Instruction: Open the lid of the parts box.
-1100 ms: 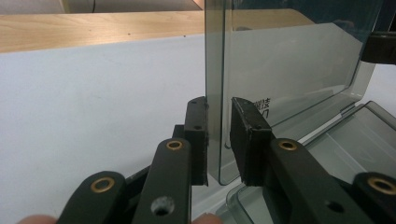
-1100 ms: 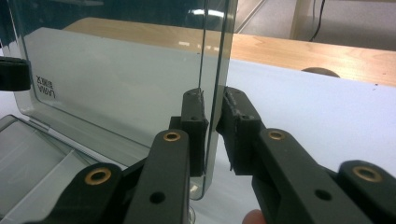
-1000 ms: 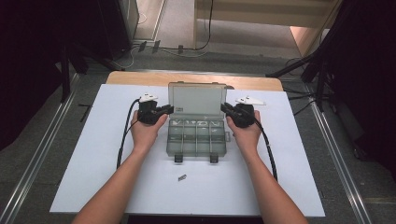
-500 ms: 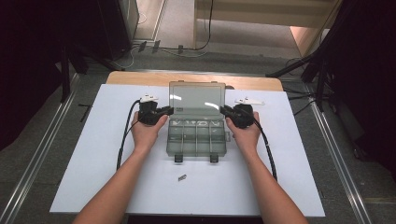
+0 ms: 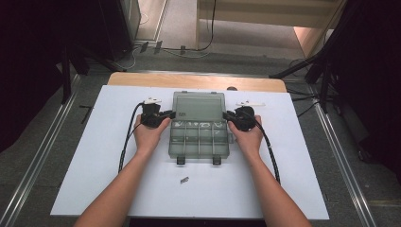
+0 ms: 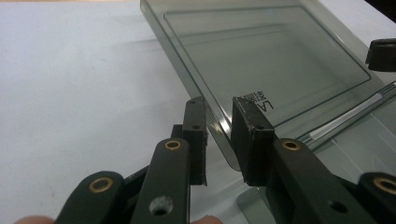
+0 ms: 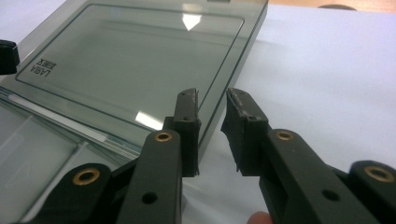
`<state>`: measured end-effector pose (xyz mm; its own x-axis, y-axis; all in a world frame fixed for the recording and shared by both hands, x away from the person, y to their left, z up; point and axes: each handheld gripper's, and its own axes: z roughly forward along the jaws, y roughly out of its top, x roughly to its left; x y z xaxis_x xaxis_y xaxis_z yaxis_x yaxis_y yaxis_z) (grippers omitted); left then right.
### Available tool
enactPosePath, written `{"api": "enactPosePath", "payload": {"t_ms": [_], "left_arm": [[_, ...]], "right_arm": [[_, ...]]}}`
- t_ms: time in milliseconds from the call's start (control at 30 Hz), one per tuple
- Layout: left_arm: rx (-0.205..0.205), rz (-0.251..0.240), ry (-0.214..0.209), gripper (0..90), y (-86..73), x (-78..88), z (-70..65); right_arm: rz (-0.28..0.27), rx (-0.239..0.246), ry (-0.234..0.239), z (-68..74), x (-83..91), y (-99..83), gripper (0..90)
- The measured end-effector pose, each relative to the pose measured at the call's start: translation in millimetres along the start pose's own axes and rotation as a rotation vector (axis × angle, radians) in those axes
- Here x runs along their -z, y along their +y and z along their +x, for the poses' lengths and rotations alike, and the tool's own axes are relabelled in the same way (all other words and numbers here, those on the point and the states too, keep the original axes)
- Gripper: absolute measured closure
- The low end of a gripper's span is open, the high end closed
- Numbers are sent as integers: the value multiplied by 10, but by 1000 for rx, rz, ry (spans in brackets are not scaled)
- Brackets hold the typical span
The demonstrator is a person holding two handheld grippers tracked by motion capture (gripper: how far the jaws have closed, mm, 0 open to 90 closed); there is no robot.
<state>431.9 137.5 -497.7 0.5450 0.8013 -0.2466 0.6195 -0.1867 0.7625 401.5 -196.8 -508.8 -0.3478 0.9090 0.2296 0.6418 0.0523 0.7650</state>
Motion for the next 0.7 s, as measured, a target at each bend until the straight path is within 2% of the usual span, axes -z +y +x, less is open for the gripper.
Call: {"api": "enactPosePath", "payload": {"t_ms": [233,300,333,367,400,433,467,500,600,633,700], "left_arm": [[0,10,0,748,-2,-5,-2],[-6,9,4,748,8,20,2],[-6,9,4,747,8,20,2],[-7,5,0,747,12,31,5],[-6,1,-2,747,16,44,5],[0,-4,-6,746,19,55,4],[-7,-2,-4,746,24,70,6],[-1,-12,-16,638,33,96,4],[-10,-17,-37,635,40,129,-2],[-22,-28,-46,635,45,175,-15],[-26,-42,-68,633,48,217,-30]], "right_arm": [[1,5,-6,-14,2,-4,707],[-22,10,6,-8,31,3,648],[-22,10,6,-8,31,3,648],[-40,67,1,24,56,13,606],[-40,67,1,24,56,13,606],[-52,105,-7,51,85,20,572],[-52,105,-7,51,85,20,572],[-61,99,7,49,125,24,544],[-79,75,32,40,176,20,496],[-78,76,29,35,226,14,433],[-88,76,32,24,287,1,377]]}}
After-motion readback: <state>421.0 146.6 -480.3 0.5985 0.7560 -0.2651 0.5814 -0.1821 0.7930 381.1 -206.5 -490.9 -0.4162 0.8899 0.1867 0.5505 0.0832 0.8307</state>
